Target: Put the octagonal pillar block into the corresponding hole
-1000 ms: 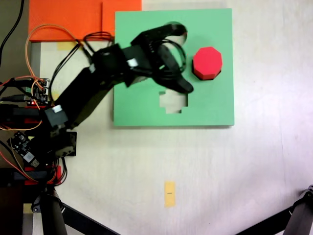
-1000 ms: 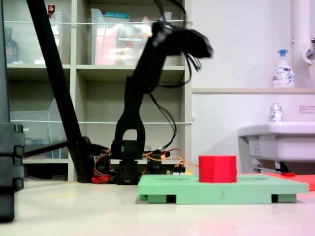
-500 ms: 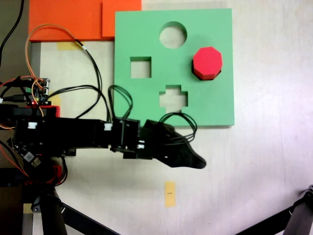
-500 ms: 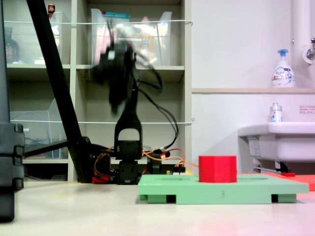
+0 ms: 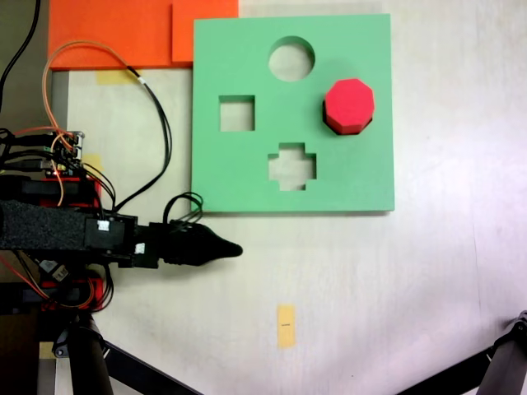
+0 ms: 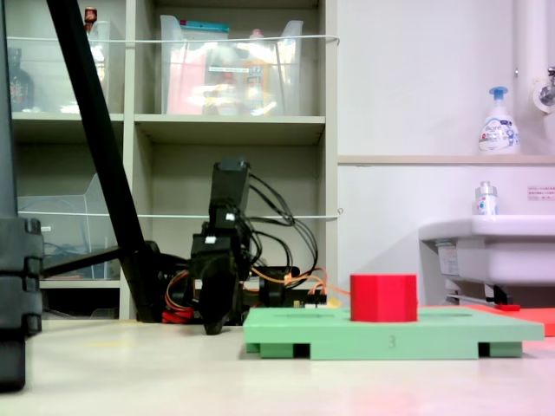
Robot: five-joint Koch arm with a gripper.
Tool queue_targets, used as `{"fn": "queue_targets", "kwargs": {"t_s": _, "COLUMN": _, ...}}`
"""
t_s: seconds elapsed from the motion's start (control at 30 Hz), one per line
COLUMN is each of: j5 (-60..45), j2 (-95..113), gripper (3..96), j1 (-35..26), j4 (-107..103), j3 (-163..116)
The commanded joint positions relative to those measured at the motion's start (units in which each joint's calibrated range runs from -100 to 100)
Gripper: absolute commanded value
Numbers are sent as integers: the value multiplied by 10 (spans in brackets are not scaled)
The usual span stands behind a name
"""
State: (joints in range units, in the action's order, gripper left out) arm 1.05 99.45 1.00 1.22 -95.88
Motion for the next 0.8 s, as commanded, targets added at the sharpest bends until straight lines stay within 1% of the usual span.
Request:
{"fn": "queue_targets", "kwargs": {"t_s": 0.03, "j5": -25, "j2": 5, "gripper": 567, "j1": -11, "j4": -5, "j3": -41}}
{"fn": "queue_targets", "kwargs": {"t_s": 0.2, "j5": -59, "j2": 5, "gripper": 550, "j1": -7, "j4": 0, "j3": -41}}
{"fn": "queue_targets", "kwargs": {"t_s": 0.27, "j5": -59, "j2": 5, "gripper": 479, "j1": -7, "j4": -8, "j3": -41}}
{"fn": "queue_targets", "kwargs": {"t_s": 0.3, "j5": -58, "j2": 5, "gripper": 469, "j1": -6, "j4": -9, "j3": -41}}
{"fn": "queue_targets", "kwargs": {"t_s": 0.5, "j5": -57, "j2": 5, "gripper": 487, "j1": -5, "j4": -10, "j3": -41}}
{"fn": "queue_targets", "kwargs": {"t_s": 0.8, "j5": -57, "j2": 5, "gripper": 487, "j1": -5, "j4": -10, "j3": -41}}
